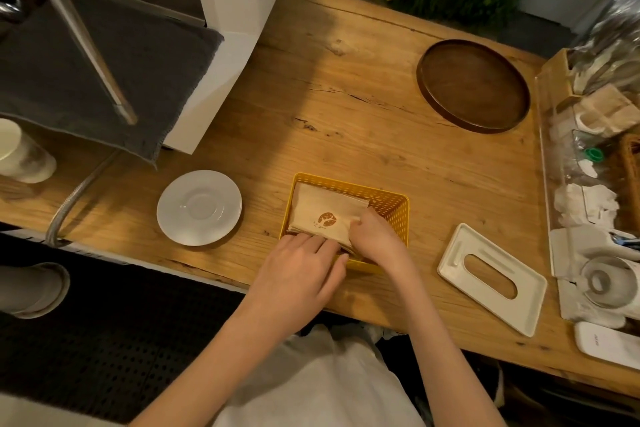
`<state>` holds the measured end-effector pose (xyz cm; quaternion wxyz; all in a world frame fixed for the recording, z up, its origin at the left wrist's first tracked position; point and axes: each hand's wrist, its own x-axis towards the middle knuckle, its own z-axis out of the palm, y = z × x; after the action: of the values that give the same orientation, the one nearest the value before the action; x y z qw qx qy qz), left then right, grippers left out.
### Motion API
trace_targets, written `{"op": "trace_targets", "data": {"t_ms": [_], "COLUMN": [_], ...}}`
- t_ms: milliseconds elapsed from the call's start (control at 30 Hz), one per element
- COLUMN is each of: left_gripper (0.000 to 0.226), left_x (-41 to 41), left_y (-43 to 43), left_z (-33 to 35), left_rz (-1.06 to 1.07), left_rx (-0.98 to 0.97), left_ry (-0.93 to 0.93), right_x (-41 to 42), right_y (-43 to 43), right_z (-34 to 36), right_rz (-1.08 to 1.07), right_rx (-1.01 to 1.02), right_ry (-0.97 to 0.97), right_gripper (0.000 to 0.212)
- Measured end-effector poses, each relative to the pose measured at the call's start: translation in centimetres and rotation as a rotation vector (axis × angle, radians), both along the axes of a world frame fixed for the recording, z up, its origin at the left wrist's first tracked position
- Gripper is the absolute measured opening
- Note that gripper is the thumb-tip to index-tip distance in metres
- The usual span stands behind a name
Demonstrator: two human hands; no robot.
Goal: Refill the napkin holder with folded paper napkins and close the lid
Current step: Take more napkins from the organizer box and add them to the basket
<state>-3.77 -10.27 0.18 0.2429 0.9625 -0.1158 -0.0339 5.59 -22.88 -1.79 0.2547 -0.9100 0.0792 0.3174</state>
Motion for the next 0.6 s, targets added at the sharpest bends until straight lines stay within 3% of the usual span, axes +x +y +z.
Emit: {"op": "trace_targets", "data": {"t_ms": [233,600], "left_gripper": [0.021,0.053], "left_x": [0.1,0.7], "left_y": [-0.6,-1.6], "left_z": [-0.3,-1.5], "left_rz": [0.072,0.009], "left_rx": [-0.053,0.214], "left_ry": [-0.228,0.001], "right_x": [0.0,0.1], "right_y": [0.2,0.7], "right_z": [0.1,-0.2], "right_rz": [0.017,0.004], "right_rx": [-0.075,-0.234], "right_ry": [-0.02,-0.05], "right_gripper": [0.039,0.03]}}
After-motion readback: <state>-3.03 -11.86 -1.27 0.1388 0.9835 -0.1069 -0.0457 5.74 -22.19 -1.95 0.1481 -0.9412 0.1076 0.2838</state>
